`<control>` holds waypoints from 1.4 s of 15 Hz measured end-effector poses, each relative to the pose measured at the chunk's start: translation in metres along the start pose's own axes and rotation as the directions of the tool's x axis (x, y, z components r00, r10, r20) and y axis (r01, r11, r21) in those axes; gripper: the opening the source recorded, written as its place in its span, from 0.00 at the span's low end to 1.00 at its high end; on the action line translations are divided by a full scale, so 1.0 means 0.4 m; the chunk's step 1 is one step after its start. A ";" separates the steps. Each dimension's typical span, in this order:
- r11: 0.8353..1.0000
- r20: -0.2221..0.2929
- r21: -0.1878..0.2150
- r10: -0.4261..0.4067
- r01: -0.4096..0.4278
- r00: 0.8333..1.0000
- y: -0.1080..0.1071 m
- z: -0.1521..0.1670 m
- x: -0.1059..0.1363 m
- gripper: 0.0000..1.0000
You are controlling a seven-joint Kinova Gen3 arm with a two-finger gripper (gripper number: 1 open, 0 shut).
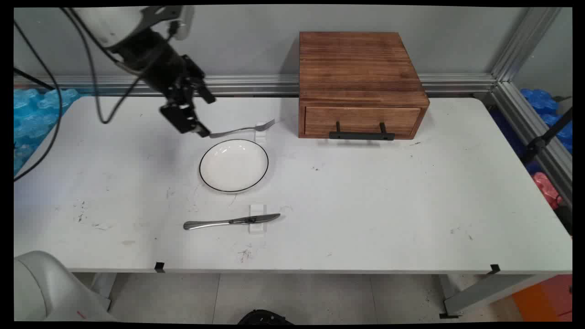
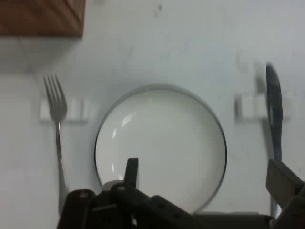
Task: Open the drawer
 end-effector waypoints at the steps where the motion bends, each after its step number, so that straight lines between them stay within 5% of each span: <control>1: 1.000 -0.009 0.003 -0.001 0.001 1.000 0.001 0.012 0.024 1.00; 13: 0.995 -0.115 0.101 0.030 -0.018 0.993 -0.029 0.247 0.342 1.00; 21: 0.989 -0.140 0.141 0.071 -0.051 0.988 -0.055 0.427 0.442 1.00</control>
